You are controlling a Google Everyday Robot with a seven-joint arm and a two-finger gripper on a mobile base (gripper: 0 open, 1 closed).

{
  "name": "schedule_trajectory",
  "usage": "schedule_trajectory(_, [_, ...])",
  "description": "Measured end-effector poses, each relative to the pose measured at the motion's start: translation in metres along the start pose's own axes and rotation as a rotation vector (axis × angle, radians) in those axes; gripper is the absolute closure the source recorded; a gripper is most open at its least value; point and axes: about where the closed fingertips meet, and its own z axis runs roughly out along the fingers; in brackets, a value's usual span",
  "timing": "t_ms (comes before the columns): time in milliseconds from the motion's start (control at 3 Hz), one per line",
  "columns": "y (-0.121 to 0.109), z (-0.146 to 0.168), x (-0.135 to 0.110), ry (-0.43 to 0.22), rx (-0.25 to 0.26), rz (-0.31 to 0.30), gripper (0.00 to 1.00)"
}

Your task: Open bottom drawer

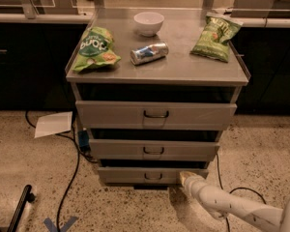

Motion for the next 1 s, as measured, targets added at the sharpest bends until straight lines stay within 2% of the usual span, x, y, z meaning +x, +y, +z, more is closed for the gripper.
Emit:
schedule_trajectory(333, [0.000, 0.000, 0.000, 0.000, 0.001, 0.001, 1.00])
schedule_trajectory(1000, [-0.011, 0.017, -0.004, -0.144, 0.048, 0.019, 1.00])
